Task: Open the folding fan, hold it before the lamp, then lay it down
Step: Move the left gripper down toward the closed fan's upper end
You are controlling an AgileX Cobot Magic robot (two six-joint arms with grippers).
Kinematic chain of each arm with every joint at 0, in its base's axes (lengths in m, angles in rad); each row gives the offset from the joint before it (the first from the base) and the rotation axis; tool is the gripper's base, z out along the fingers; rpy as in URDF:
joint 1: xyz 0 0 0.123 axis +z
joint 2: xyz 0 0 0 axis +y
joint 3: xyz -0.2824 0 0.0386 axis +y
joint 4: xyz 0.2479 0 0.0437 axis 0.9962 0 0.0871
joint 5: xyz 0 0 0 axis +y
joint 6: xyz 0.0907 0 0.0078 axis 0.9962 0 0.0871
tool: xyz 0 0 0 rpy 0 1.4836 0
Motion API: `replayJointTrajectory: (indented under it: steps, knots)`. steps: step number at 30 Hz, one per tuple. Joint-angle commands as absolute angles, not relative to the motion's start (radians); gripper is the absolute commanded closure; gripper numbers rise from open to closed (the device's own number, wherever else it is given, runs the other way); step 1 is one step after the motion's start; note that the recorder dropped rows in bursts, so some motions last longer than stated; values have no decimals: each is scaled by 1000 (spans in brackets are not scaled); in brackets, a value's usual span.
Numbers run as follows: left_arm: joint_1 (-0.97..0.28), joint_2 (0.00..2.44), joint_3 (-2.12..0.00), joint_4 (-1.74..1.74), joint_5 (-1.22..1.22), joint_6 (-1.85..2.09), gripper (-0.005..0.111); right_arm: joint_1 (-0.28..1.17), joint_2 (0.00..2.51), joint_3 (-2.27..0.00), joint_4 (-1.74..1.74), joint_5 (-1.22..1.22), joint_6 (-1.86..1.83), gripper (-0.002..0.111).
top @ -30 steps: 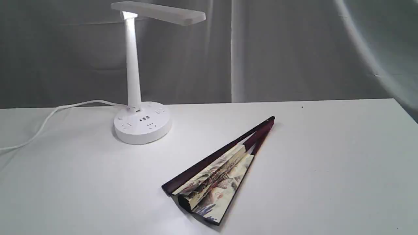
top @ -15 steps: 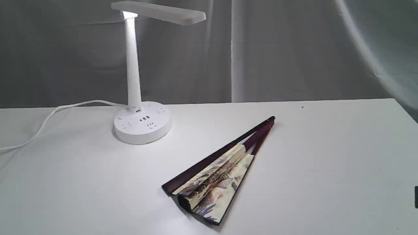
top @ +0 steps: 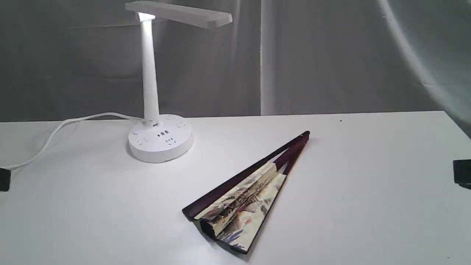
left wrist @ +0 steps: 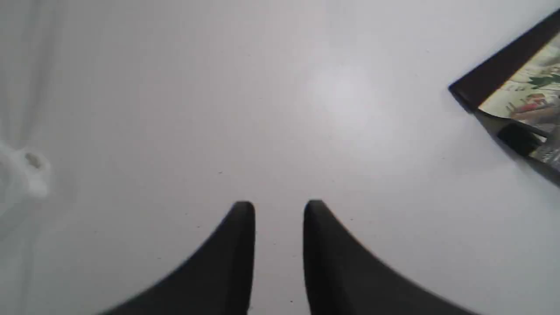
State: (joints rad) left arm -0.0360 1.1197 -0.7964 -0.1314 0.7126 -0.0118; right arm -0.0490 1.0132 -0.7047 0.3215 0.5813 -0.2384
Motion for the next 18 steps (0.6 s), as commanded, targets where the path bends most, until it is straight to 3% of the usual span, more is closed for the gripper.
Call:
replayJointTrajectory:
  steps: [1, 8, 18]
  knots:
    - [-34, 1177, -809, -252, 688, 108, 83, -46, 1052, -710, 315, 557, -253, 76]
    - [-35, 1265, -809, -463, 652, 298, 61, -46, 1149, -710, 321, 550, -255, 76]
    - [-190, 1368, -809, -507, 577, 346, 72, -46, 1184, -710, 333, 552, -255, 76]
